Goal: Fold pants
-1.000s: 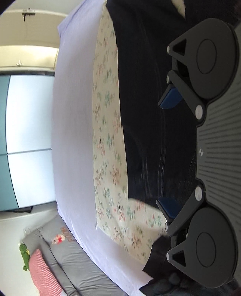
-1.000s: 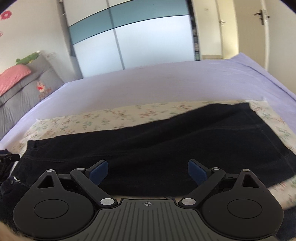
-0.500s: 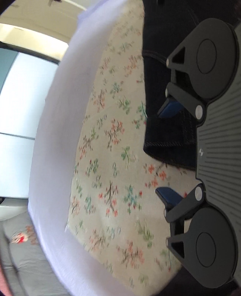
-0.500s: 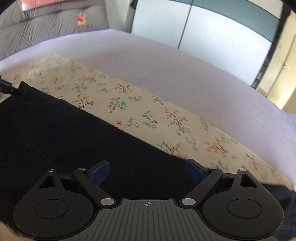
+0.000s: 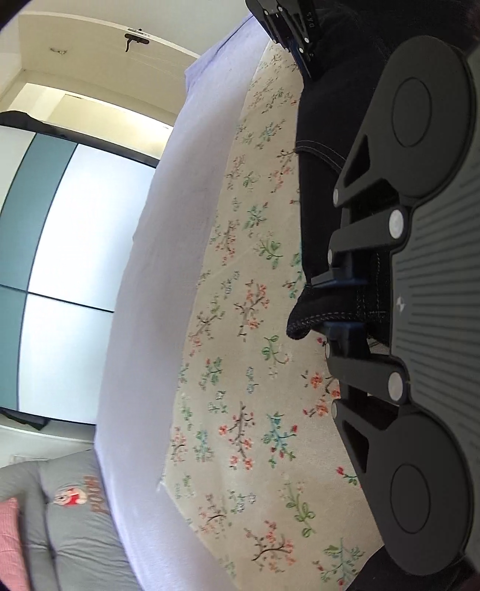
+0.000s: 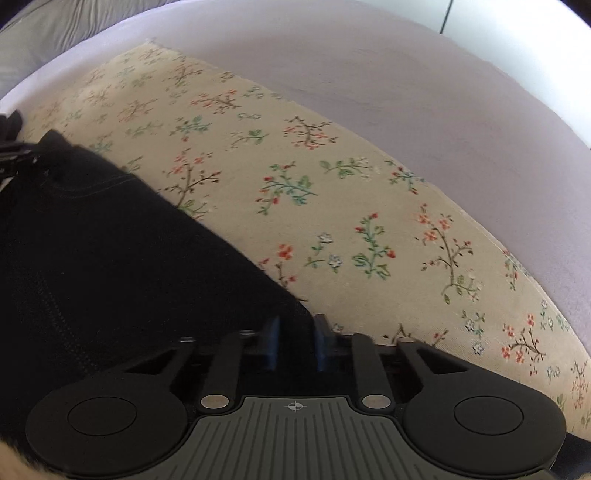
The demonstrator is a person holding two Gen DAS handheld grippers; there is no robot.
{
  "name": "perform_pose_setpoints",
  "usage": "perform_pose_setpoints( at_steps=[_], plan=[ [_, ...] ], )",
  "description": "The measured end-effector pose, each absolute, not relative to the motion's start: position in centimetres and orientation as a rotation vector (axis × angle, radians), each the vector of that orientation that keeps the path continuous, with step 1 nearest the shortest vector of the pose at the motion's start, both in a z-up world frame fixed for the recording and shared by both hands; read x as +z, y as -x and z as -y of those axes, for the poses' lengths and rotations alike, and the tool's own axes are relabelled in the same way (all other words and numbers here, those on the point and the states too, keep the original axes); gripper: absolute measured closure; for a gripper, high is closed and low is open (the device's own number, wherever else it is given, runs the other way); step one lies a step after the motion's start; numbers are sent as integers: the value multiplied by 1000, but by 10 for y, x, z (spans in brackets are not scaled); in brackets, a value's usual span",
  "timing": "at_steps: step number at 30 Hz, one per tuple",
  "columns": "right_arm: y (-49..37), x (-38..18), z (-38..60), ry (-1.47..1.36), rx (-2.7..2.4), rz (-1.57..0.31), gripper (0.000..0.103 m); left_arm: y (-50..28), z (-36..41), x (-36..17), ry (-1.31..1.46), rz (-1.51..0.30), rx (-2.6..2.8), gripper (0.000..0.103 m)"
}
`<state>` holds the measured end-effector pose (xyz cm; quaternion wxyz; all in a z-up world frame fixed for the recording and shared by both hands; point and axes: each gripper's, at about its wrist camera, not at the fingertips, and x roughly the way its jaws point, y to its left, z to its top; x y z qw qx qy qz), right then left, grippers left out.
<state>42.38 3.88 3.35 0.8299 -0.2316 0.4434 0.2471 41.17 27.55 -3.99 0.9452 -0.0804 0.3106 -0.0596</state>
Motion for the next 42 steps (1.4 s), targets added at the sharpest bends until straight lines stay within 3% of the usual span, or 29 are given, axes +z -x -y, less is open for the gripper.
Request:
perform_pose_setpoints(
  at_steps=[9,13,16,18,19,22,24,25,30,33,35,37,38,39,40,41,42],
  plan=[
    [-414,43,-72,617,416,-735,96,-409,-277,-27,90,-513,13,39],
    [-428,34,-92,627,386,-725,96,-423,-283,-43,69,-565,46,38],
    [-431,16,-101,676,366,-732,94,-427,-285,-48,65,-596,46,31],
    [-432,20,-99,666,371,-734,87,-423,-288,-45,80,-588,51,15],
    [-432,23,-97,660,371,-731,86,-421,-291,-43,86,-582,61,11],
    [-431,34,-95,662,390,-731,67,-409,-296,-29,116,-558,78,0],
    [-431,39,-96,633,454,-752,24,-403,-299,-17,147,-561,75,0],
    [-431,40,-99,621,484,-763,18,-399,-300,-11,164,-556,75,0],
    [-448,31,-107,558,501,-801,16,-375,-295,9,252,-599,61,0],
    [-468,22,-94,414,454,-898,3,-358,-291,13,290,-652,51,0],
    [-474,18,-84,317,447,-939,3,-343,-289,15,315,-665,68,0],
    [-468,19,-84,297,451,-930,9,-328,-286,17,342,-683,77,0],
    [-464,21,-84,283,457,-931,21,-322,-285,18,362,-697,82,0],
    [-457,25,-87,286,462,-925,41,-316,-284,19,385,-708,86,0],
    [-452,28,-89,304,450,-926,53,-311,-284,20,409,-717,90,0],
    [-446,32,-92,317,426,-932,79,-305,-282,23,434,-726,97,0],
    [-440,35,-96,355,392,-933,95,-301,-280,25,454,-738,102,0]
  ],
)
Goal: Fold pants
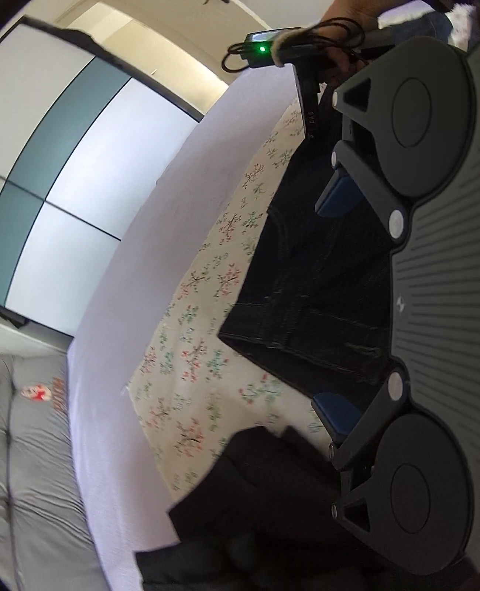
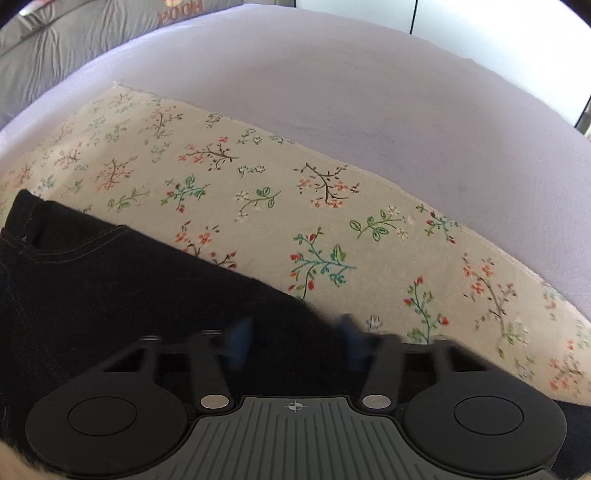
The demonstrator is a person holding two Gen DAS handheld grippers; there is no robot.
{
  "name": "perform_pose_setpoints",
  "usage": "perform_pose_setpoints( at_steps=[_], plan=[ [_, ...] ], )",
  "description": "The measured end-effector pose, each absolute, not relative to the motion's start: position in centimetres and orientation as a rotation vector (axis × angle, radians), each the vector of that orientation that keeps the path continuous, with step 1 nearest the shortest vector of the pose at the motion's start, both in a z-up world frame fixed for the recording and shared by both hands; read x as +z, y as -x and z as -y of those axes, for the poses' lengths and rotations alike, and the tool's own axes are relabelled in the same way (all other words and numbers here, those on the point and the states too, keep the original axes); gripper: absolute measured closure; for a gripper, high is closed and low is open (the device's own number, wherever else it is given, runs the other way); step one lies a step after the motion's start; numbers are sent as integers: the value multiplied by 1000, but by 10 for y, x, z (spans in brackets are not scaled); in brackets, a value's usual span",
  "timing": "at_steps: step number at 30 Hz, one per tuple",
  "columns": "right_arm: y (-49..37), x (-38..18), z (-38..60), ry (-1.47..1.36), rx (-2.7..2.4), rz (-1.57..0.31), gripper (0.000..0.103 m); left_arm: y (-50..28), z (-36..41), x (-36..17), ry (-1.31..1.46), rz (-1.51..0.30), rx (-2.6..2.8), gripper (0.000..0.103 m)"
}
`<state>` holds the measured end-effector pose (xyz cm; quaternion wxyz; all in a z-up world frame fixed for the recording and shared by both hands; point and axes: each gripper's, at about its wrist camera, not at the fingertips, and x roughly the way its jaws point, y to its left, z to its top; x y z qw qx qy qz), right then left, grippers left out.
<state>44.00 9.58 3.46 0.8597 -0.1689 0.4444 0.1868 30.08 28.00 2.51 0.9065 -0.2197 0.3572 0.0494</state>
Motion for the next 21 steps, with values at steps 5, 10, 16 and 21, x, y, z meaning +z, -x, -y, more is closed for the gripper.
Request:
perform_pose_setpoints(
  at_steps=[5,10,16,21],
  plan=[
    [-391,71,-97,427,301,-804,102,-273,-271,43,494,-766,103,0],
    [-318,126,-82,420,316,-684,101,-238,-260,60,555,-755,96,0],
    [-202,159,-73,459,378,-560,101,-199,-232,56,603,-774,45,0],
    [-107,145,-75,496,404,-515,101,-163,-216,45,629,-750,29,0]
  ],
)
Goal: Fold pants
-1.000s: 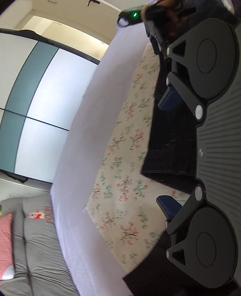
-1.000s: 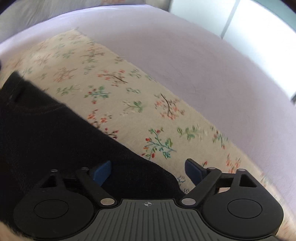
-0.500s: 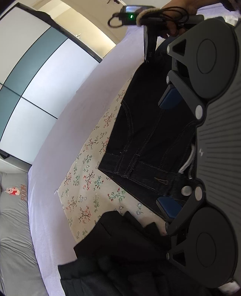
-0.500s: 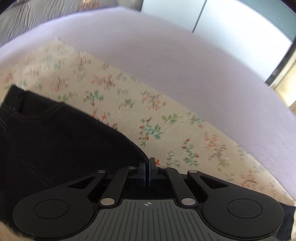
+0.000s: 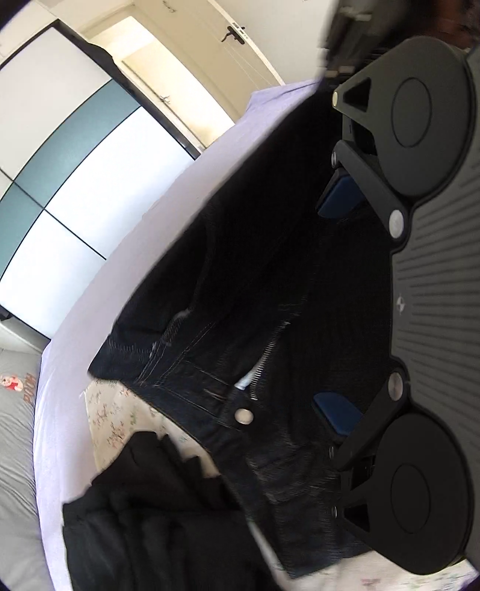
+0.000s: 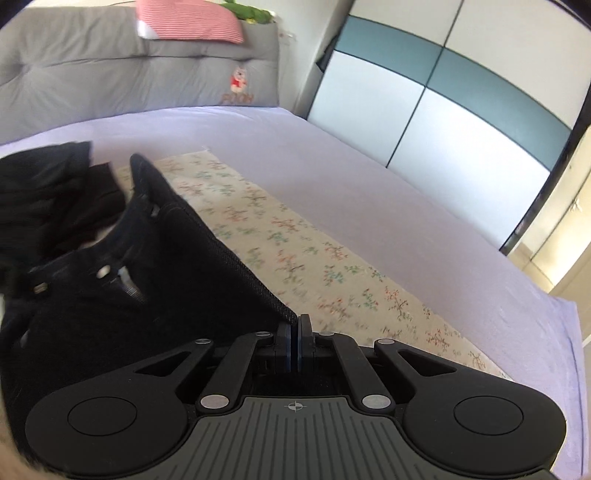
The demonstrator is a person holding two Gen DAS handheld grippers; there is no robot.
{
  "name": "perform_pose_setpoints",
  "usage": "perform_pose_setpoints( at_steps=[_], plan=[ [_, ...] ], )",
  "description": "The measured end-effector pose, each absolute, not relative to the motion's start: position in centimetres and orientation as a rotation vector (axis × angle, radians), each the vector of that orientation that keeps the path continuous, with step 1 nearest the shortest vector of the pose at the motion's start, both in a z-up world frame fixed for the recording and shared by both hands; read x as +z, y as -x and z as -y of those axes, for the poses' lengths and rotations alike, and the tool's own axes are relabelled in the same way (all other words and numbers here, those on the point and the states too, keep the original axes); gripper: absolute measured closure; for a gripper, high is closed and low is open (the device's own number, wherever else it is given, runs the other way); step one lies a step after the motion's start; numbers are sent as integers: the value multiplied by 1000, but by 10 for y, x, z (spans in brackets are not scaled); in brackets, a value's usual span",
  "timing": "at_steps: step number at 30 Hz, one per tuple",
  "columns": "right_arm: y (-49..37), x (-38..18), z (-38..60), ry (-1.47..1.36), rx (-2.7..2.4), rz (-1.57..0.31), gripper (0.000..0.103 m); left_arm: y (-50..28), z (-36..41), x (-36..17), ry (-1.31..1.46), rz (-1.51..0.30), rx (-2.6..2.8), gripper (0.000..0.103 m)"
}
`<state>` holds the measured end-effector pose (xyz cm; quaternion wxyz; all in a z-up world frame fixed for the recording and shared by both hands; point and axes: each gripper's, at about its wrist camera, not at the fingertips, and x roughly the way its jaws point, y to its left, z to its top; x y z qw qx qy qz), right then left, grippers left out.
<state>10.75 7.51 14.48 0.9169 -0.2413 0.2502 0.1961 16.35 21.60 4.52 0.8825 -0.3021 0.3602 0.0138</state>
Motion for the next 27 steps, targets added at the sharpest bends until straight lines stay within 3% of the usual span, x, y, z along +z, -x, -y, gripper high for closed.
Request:
perform_pose_setpoints(
  at_steps=[7,13,16,19,22,24,27],
  plan=[
    [-34,75,-67,439,429,-612,101,-136,-221,18,718,-721,69,0],
    [-32,0,-71,419,407,-737,99,-139,-236,-12,759,-792,203,0],
    [-36,-8,-79,445,398,-738,96,-143,-244,-24,784,-831,223,0],
    [-41,7,-84,456,437,-779,88,-148,-249,-33,802,-833,201,0],
    [-46,32,-70,361,482,-788,68,-159,-253,-36,797,-833,190,0],
    [-51,50,-56,287,480,-768,46,-161,-259,-37,803,-806,191,0],
    [-63,70,-28,214,432,-731,42,-166,-270,-38,866,-776,252,0]
  ],
)
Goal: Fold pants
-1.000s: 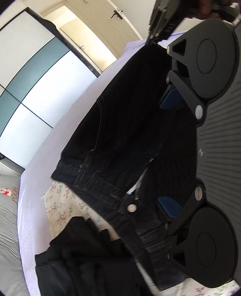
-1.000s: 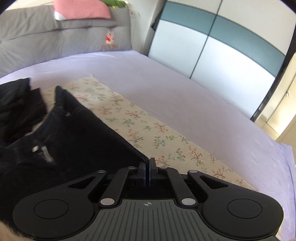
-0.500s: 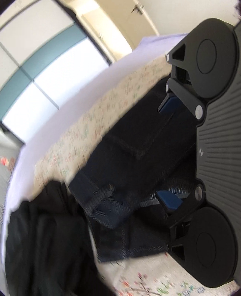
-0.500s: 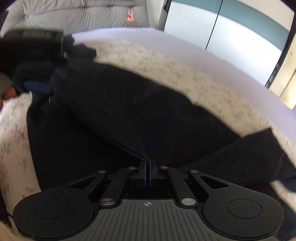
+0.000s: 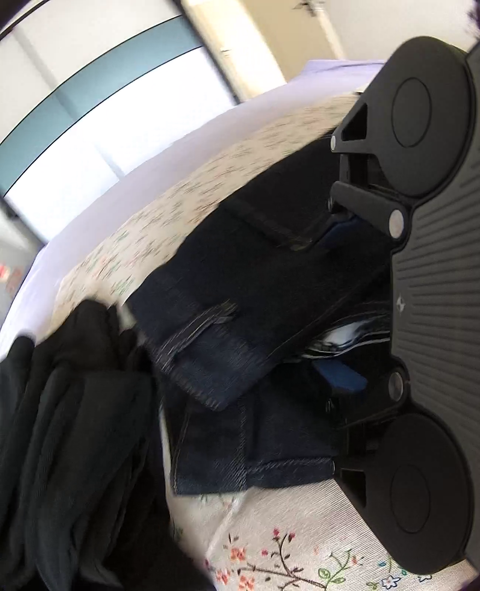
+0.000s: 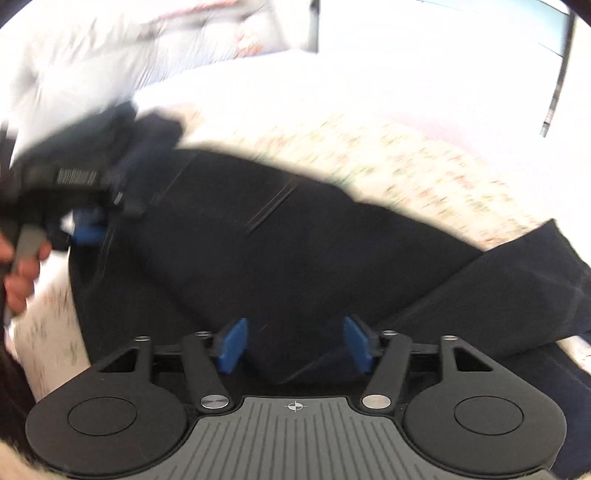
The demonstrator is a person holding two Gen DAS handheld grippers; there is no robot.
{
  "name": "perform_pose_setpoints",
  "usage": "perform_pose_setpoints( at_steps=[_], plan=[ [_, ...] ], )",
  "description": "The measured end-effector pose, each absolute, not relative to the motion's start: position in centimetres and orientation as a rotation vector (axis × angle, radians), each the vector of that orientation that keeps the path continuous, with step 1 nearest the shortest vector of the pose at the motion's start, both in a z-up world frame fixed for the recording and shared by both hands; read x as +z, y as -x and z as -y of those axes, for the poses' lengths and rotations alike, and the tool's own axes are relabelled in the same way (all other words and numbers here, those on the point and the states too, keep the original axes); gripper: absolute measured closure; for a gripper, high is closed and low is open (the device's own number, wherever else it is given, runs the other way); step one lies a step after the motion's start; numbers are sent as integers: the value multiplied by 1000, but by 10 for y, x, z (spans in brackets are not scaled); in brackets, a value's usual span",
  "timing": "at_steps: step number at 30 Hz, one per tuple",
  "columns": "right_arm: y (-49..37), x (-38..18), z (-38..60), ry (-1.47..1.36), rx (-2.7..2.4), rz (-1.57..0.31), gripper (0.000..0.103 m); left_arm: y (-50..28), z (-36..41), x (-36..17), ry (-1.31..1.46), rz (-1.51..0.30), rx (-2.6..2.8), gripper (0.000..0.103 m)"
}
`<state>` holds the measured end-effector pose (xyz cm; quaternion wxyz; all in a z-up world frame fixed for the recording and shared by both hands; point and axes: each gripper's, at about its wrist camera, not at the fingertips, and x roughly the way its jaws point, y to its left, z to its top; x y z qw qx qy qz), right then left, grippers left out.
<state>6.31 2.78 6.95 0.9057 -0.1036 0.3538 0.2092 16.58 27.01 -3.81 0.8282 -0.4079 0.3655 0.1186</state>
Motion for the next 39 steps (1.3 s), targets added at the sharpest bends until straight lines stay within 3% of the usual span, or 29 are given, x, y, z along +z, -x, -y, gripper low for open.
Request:
perform_pose_setpoints(
  at_steps=[6,16,19,22,23,24,31,39],
  plan=[
    [-128,82,13,166,168,-699,39,-169,-272,-31,840,-690,397,18],
    [-248,53,73,75,-224,-743,39,-173,-269,-37,873,-641,509,26],
    [-267,34,92,88,-317,-790,48,-171,-262,-34,833,-636,524,29],
    [-278,20,97,64,-314,-791,70,-171,-260,-32,816,-621,533,33],
    [-278,21,95,77,-312,-782,90,-170,-259,-31,812,-615,533,36],
    [-278,21,92,116,-332,-781,103,-168,-258,-30,809,-607,529,39],
    [-244,61,112,120,-346,-664,103,-162,-249,-10,731,-490,487,43],
    [-145,139,163,63,-385,-478,103,-141,-260,10,808,-399,410,44]
  ],
)
